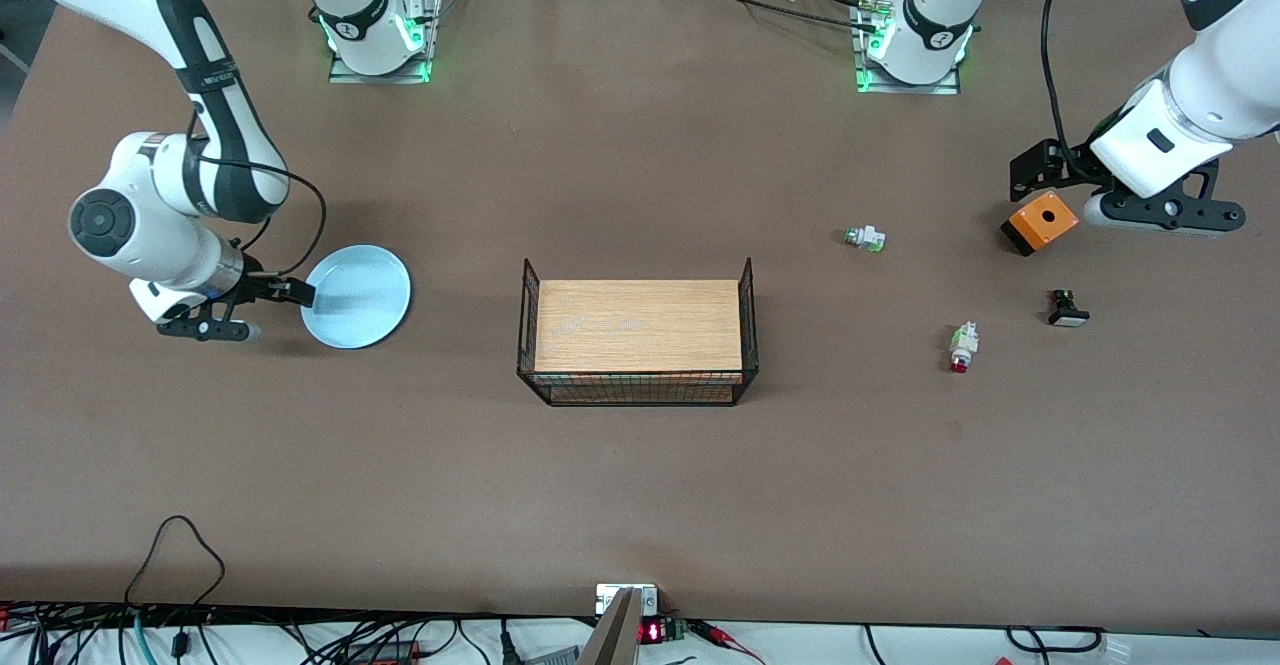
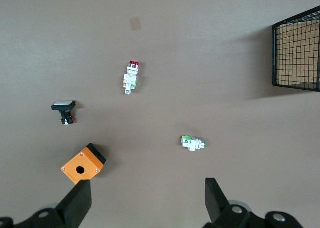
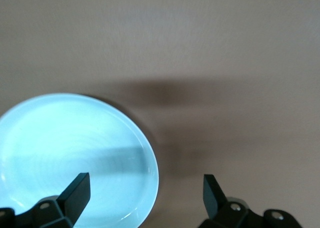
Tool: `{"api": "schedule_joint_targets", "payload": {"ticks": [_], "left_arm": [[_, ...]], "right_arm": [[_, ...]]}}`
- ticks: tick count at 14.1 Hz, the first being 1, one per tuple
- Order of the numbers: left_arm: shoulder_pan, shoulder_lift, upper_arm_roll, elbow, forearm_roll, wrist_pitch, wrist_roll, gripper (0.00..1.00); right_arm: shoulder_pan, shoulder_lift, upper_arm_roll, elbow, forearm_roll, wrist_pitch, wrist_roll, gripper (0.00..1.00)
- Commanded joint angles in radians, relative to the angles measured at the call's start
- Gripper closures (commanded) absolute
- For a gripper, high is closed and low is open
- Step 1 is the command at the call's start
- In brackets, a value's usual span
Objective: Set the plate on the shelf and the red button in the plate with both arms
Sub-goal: 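Close the right gripper on the rim of the blue plate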
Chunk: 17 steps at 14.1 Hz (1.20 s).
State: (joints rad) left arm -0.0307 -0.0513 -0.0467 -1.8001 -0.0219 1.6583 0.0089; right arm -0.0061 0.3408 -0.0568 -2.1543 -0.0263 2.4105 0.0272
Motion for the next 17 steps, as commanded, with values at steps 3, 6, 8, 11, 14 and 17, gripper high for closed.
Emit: {"api": "schedule_joint_targets", "payload": {"ticks": [3,6,8,11,14,17], "left_arm": [[0.003,0.002,0.001,0.015,-0.006,-0.018,0.023,0.0],[0.003,0.002,0.001,0.015,-0.006,-0.02,0.023,0.0],[0.003,0.002,0.001,0.015,-0.006,-0.02,0.023,0.0],[0.003,0.001,0.001,0.015,-0.007,-0.029,0.023,0.0],[0.003,0.001,0.001,0.015,-0.006,-0.032,0.023,0.0],[0.003,0.001,-0.001,0.015,-0.006,-0.034,0.023,0.0]], "right_arm": [[-0.002,0.075,0.008,-0.021,-0.017,0.039,-0.009,0.08],[-0.002,0.098,0.008,-0.021,-0.018,0.036,-0.01,0.33],[0.0,0.098,0.008,-0.03,-0.017,0.029,-0.01,0.67],[0.003,0.075,0.017,-0.021,-0.014,-0.014,-0.01,1.0],[0.003,0.057,0.038,-0.007,-0.012,-0.062,-0.01,1.0],[0.002,-0.009,0.055,0.045,-0.001,-0.231,-0.003,1.0]]}}
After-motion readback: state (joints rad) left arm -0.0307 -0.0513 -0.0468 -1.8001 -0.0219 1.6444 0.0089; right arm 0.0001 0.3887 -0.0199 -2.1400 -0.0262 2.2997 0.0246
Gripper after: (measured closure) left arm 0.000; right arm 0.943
